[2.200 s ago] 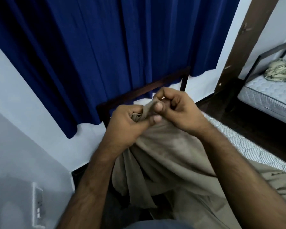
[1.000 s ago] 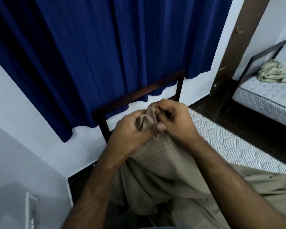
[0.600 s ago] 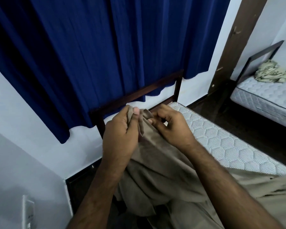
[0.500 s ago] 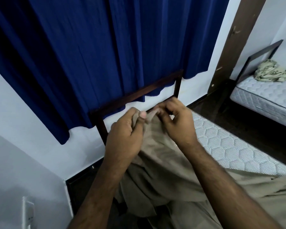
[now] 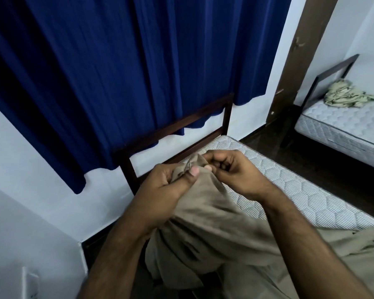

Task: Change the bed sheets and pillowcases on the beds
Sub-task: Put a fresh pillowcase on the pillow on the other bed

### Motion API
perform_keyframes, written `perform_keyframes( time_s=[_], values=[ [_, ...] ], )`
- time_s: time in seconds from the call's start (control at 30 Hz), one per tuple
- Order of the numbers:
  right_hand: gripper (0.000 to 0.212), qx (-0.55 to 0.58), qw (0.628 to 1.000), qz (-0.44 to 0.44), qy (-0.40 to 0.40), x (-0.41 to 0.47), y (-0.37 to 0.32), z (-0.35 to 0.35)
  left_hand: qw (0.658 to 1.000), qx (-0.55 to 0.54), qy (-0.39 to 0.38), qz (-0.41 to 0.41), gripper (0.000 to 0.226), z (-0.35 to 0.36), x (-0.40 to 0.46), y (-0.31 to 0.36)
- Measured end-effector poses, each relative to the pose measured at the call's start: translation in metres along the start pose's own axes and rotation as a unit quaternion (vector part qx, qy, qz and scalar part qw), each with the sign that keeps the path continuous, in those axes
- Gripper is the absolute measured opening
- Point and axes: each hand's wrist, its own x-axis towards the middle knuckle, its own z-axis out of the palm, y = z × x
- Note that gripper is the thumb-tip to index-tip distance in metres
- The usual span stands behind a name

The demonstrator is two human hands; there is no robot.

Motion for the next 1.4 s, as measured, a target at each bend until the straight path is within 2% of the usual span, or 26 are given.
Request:
perform_keyframes(
  time_s=[0.1, 0.2, 0.27, 0.3, 0.37, 0.43, 0.53, 0.57, 0.63, 0.67, 0.73, 0.8, 0.87, 0.97, 1.07, 1.13, 1.23, 1.33, 1.4],
  values=[
    [0.012, -0.050, 0.998, 0.035, -0.036, -0.002, 0.000, -0.006, 0.997, -0.072, 0.041, -0.010, 0.033, 0.002, 0.000, 0.007],
    [0.016, -0.113, 0.991, -0.002, 0.075, 0.005, -0.004, -0.003, 0.983, -0.171, 0.066, -0.024, 0.028, 0.005, 0.002, 0.008],
    [0.018, -0.117, 0.979, -0.050, 0.156, 0.010, -0.010, 0.002, 0.969, -0.224, 0.093, -0.034, 0.026, 0.013, 0.003, 0.009],
    [0.020, -0.106, 0.977, -0.068, 0.172, 0.011, -0.014, 0.005, 0.958, -0.259, 0.119, -0.045, 0.026, 0.016, 0.005, 0.008],
    [0.021, -0.080, 0.982, -0.081, 0.153, 0.011, -0.022, 0.011, 0.930, -0.321, 0.167, -0.064, 0.029, 0.019, 0.007, 0.006],
    [0.015, -0.054, 0.994, -0.057, 0.078, 0.010, -0.024, 0.016, 0.916, -0.344, 0.191, -0.076, 0.040, 0.015, 0.008, 0.001],
    [0.007, -0.050, 0.998, -0.009, -0.034, 0.004, -0.020, 0.015, 0.927, -0.324, 0.176, -0.064, 0.078, 0.007, 0.008, -0.004],
    [0.012, -0.032, 0.998, 0.010, -0.052, 0.001, -0.018, 0.014, 0.934, -0.312, 0.168, -0.052, 0.078, 0.008, 0.008, -0.005],
    [0.022, -0.013, 0.997, 0.035, -0.063, -0.003, -0.017, 0.015, 0.952, -0.255, 0.167, -0.034, 0.062, 0.008, 0.007, -0.005],
    [0.022, -0.028, 0.998, 0.033, -0.048, -0.003, -0.018, 0.016, 0.966, -0.202, 0.160, -0.026, 0.057, 0.009, 0.006, -0.003],
    [0.010, -0.099, 0.995, -0.008, 0.030, 0.001, -0.019, 0.015, 0.991, -0.055, 0.116, -0.023, 0.065, 0.008, 0.006, -0.002],
    [0.008, -0.126, 0.985, -0.039, 0.114, 0.005, -0.025, 0.014, 0.995, 0.079, 0.055, -0.040, 0.068, 0.010, 0.004, -0.003],
    [0.012, -0.115, 0.982, -0.059, 0.134, 0.008, -0.030, 0.013, 0.992, 0.122, 0.014, -0.023, 0.048, 0.016, 0.002, -0.008],
    [0.018, -0.105, 0.990, -0.057, 0.069, 0.008, -0.032, 0.014, 0.995, 0.084, 0.059, 0.010, 0.015, 0.018, 0.001, -0.006],
    [0.030, -0.109, 0.994, -0.020, 0.010, 0.004, -0.027, 0.007, 0.996, 0.002, 0.091, 0.002, 0.026, 0.015, -0.001, 0.003],
    [0.016, -0.150, 0.988, 0.006, -0.024, 0.001, -0.022, 0.001, 0.994, -0.009, 0.108, 0.018, 0.034, 0.016, -0.005, 0.010],
    [0.026, -0.212, 0.977, 0.031, 0.015, -0.001, -0.004, -0.008, 0.991, -0.025, 0.126, 0.040, 0.028, 0.019, -0.006, 0.012],
    [0.013, -0.304, 0.949, 0.029, 0.077, -0.004, 0.014, -0.018, 0.986, -0.083, 0.135, 0.045, 0.030, 0.018, -0.005, 0.004],
    [0.025, -0.318, 0.936, 0.022, 0.150, -0.003, 0.017, -0.017, 0.981, -0.137, 0.136, 0.019, 0.030, 0.016, -0.004, 0.001]
  ],
)
